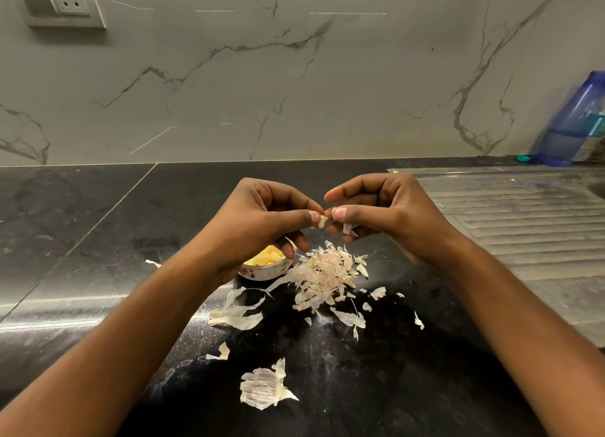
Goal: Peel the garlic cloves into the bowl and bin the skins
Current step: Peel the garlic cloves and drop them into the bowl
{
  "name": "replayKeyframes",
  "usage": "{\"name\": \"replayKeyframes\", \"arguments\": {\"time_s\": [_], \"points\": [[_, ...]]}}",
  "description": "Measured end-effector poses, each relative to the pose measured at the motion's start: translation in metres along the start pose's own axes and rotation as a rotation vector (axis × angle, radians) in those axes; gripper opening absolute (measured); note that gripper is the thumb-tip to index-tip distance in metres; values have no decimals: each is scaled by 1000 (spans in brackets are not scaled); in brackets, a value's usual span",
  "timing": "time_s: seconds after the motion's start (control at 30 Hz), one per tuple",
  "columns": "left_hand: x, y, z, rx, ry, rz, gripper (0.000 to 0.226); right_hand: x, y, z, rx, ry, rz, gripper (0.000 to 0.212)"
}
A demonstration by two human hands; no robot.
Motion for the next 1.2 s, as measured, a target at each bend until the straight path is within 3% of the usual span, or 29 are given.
{"name": "replayKeyframes", "arguments": {"time_s": [0.53,0.87,1.2], "points": [[0,-2,-2,-152,29,64,18,2,-4,0,-128,-48,41,21],[-1,-2,1,-24,-21,-1,15,0,-5,4,-249,68,29,19],[-4,-5,-1,99,68,-51,23,-2,-2,-1,-218,99,-16,13]]}}
Point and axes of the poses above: each hand's wrist, its own x-axis towards the middle knuckle, its own z-axis out of the back of the hand, y = z × x, the point moved 1 cm from there along x, towards the middle knuckle, and after that the axes turned 7 degrees about -x, right-handed, at the moved point
